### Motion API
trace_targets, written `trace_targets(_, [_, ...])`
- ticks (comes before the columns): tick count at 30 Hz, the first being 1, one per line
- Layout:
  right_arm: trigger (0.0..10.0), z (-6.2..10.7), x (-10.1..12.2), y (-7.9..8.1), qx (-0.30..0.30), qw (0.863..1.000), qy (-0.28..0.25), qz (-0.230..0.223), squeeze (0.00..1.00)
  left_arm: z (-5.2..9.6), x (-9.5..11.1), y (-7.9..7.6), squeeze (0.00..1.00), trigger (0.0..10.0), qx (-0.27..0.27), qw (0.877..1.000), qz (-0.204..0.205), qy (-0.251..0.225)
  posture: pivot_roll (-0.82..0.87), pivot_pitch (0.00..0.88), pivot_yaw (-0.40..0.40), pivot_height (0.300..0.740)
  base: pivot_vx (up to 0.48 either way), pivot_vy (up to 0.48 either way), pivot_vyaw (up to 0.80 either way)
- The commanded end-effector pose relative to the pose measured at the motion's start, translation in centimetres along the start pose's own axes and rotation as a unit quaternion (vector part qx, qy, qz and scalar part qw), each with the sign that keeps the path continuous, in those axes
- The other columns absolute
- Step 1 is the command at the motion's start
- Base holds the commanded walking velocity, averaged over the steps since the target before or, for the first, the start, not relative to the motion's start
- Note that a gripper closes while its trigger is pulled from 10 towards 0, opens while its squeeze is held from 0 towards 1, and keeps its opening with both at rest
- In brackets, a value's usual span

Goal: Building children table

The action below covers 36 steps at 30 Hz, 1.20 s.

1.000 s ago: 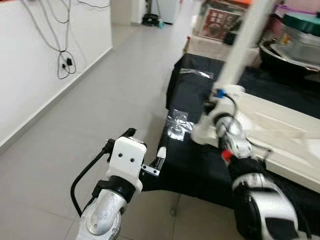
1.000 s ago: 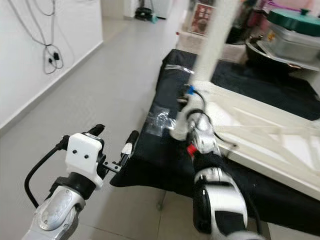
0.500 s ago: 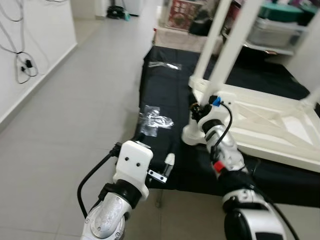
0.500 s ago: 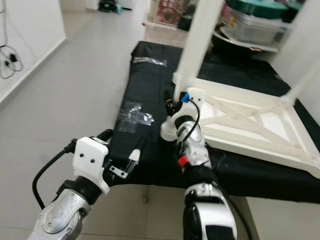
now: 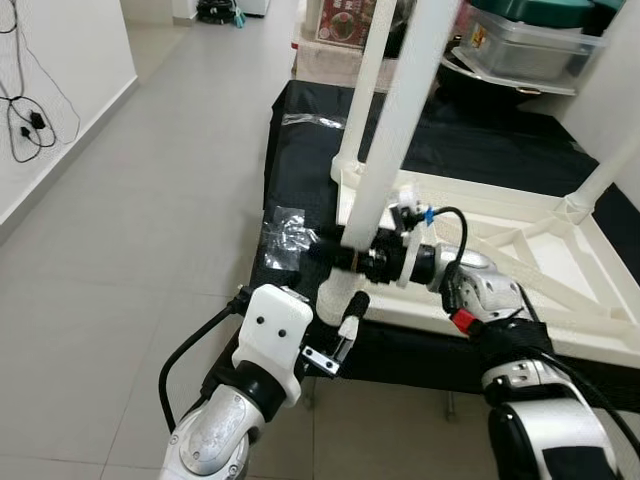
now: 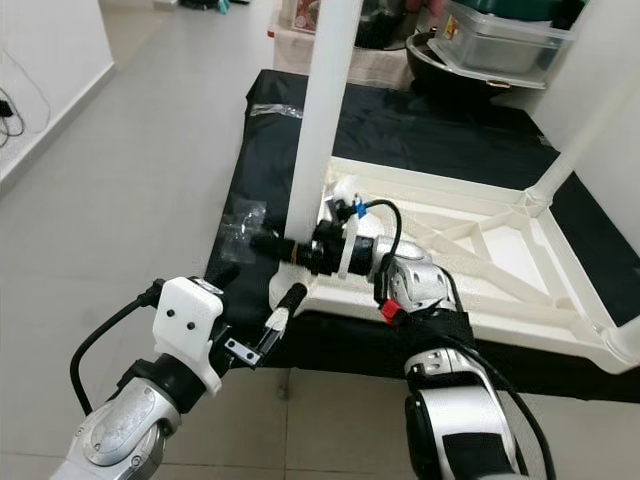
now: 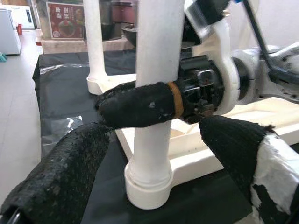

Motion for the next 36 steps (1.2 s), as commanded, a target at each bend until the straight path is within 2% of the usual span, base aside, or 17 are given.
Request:
trace_targets(1, [10.0,-0.6,-0.5,0.2,0.019,1.000,0.013,0.002,0.00,0.2,0.2,-0.2,0.00,10.0,-0.002,1.000,-0.001,-0.001,0.15,0.110,-0.139,0.740,0.000,0.000,0.00])
trace_targets(2, [0.9,-1.0,-0.5,-0.4,-0.007,1.000,0.013,0.011,0.00,0.2,0.2,-0.1,0.00,10.0,-0.003,1.000,-0.001,-0.002,0.15,0.112,-0.137,0.740,0.000,0.000,0.00])
trace_targets(12, [0.0,0.2,1.5,-6.0,-0.331,0.941,-0.056,0.033,0.00,0.2,0.3,0.0,0.00,10.0,0.001,1.000,-0.002,-0.003,0.14,0.111,-0.136,0.740,0.000,0.000,0.00])
trace_targets(13, [0.0,2.0,1.2,-7.4,-0.428,0.901,-0.067,0.016,0.00,0.2,0.3,0.0,0.00,10.0,0.002,1.000,-0.002,-0.003,0.14,0.110,-0.135,0.740,0.000,0.000,0.00])
trace_targets(14, [0.0,2.0,1.2,-7.4,-0.428,0.901,-0.067,0.016,0.00,0.2,0.3,0.0,0.00,10.0,0.002,1.000,-0.002,-0.003,0.14,0.110,-0.135,0.740,0.000,0.000,0.00])
trace_targets(16, [0.0,7.4,-0.3,-8.9,-0.631,0.774,-0.040,0.011,0.00,0.2,0.3,0.0,0.00,10.0,0.003,1.000,-0.004,-0.003,0.14,0.111,-0.139,0.740,0.000,0.000,0.00])
trace_targets(17, [0.0,7.4,-0.3,-8.9,-0.631,0.774,-0.040,0.011,0.00,0.2,0.3,0.0,0.00,10.0,0.003,1.000,-0.004,-0.003,0.14,0.111,-0.139,0.740,0.000,0.000,0.00])
trace_targets(18, [0.0,10.0,-1.4,-8.7,-0.708,0.706,-0.022,0.003,0.00,0.2,0.3,0.0,0.00,10.0,0.003,1.000,-0.006,-0.003,0.14,0.111,-0.139,0.740,0.000,0.000,0.00])
trace_targets(20, [0.0,11.1,-2.4,-8.0,-0.744,0.668,-0.009,-0.013,0.00,0.2,0.3,0.0,0.00,10.0,0.004,1.000,-0.006,-0.003,0.14,0.111,-0.139,0.740,0.000,0.000,0.00])
trace_targets(25, [0.0,8.8,-3.4,-6.3,-0.745,0.666,-0.012,-0.042,0.00,0.2,0.3,0.1,0.00,10.0,0.006,1.000,-0.007,-0.002,0.14,0.113,-0.134,0.740,0.000,0.000,0.00])
trace_targets(26, [4.8,7.4,-3.2,-6.1,-0.729,0.682,-0.031,-0.048,0.00,0.2,0.3,0.1,0.00,10.0,0.006,1.000,-0.007,-0.002,0.13,0.113,-0.134,0.740,0.000,0.000,0.00])
trace_targets(28, [4.8,7.4,-3.2,-6.1,-0.729,0.682,-0.031,-0.048,0.00,0.2,0.3,0.1,0.00,10.0,0.006,1.000,-0.007,-0.002,0.13,0.113,-0.134,0.740,0.000,0.000,0.00])
trace_targets(29, [10.0,5.9,-2.6,-6.0,-0.706,0.704,-0.052,-0.047,0.00,0.2,0.2,0.1,0.00,10.0,0.005,1.000,-0.007,-0.002,0.13,0.113,-0.135,0.740,0.000,0.000,0.00])
trace_targets(30, [10.0,4.4,-1.9,-6.0,-0.678,0.730,-0.073,-0.045,1.00,0.2,0.2,0.2,0.00,10.0,0.006,1.000,-0.008,-0.002,0.13,0.111,-0.138,0.740,0.000,0.000,0.00])
trace_targets(34, [10.0,3.4,-0.2,-6.3,-0.648,0.755,-0.102,-0.013,1.00,0.1,0.2,0.2,0.00,10.0,0.007,1.000,-0.010,-0.003,0.13,0.108,-0.138,0.740,0.000,0.000,0.00])
trace_targets(35, [10.0,3.1,0.8,-6.5,-0.627,0.770,-0.118,-0.009,0.00,0.1,0.3,0.3,0.00,10.0,0.008,1.000,-0.011,-0.003,0.13,0.107,-0.140,0.740,0.000,0.000,0.00])
trace_targets(36, [10.0,3.1,0.8,-6.5,-0.627,0.770,-0.118,-0.009,0.00,0.1,0.3,0.3,0.00,10.0,0.008,1.000,-0.011,-0.003,0.13,0.107,-0.140,0.740,0.000,0.000,0.00])
Point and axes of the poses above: a point about 5 cm out from each wrist's last joint towards the gripper, its own z axis pointing back from the gripper into the wrist, its own x axis along the axis of the wrist's last joint, y = z × x, the point moved 4 cm from there along -z, pointing out of the wrist towards the gripper, and after that the axes turned 5 degrees about z, right-handed, at the moved point
